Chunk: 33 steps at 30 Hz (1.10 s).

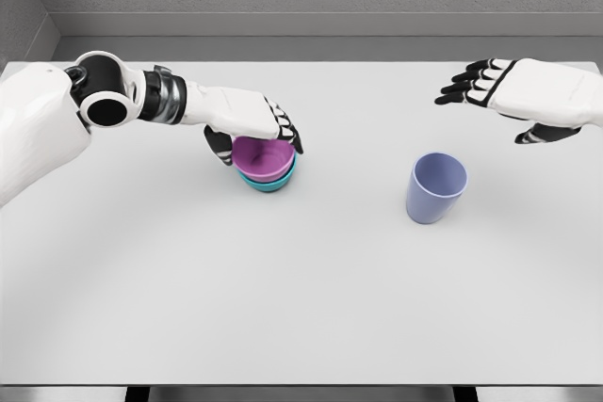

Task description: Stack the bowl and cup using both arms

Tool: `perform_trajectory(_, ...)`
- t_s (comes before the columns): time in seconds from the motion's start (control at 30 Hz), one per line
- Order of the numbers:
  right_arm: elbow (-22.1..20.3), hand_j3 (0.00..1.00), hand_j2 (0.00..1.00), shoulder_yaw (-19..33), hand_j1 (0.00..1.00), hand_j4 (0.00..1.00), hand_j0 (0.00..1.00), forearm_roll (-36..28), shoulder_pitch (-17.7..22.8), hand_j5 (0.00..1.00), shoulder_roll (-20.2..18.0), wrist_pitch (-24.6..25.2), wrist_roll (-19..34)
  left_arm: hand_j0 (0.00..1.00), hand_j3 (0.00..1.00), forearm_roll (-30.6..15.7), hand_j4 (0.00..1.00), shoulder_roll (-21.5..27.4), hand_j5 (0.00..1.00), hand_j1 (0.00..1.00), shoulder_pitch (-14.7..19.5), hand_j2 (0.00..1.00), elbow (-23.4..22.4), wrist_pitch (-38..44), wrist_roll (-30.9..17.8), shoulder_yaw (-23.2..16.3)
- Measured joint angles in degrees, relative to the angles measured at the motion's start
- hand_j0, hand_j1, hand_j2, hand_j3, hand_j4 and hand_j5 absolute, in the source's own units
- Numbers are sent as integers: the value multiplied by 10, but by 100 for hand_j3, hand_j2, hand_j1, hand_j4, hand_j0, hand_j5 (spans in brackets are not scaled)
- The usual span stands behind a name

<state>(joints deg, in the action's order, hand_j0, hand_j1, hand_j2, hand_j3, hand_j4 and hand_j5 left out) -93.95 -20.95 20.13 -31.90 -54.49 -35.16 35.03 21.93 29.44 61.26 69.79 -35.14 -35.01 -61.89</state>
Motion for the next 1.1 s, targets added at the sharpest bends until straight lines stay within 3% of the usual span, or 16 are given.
perform_trajectory(0.27,-2,100,100,-1,100,100,100,0,0,100,0,0,0,100,100,-5,100,0,100,100,2,100,-1,0,0,0)
perform_trajectory(0.4,-6,100,100,-7,100,100,100,0,1,100,0,0,0,100,100,-25,100,6,100,100,18,100,0,0,0,0)
perform_trajectory(0.63,-26,100,100,-36,100,100,100,0,3,100,0,0,0,100,100,-125,100,87,100,100,29,100,4,0,0,21)
perform_trajectory(0.73,-32,100,100,-48,100,100,100,1,3,100,0,0,0,100,100,-151,100,126,100,100,14,100,5,0,0,40)
perform_trajectory(0.83,-34,100,100,-52,100,100,100,1,3,100,0,0,0,100,100,-160,100,148,100,100,-25,100,6,-1,0,59)
perform_trajectory(1.1,-45,100,100,-62,100,100,100,1,4,100,0,0,0,100,100,-164,100,163,100,100,-50,100,46,0,0,78)
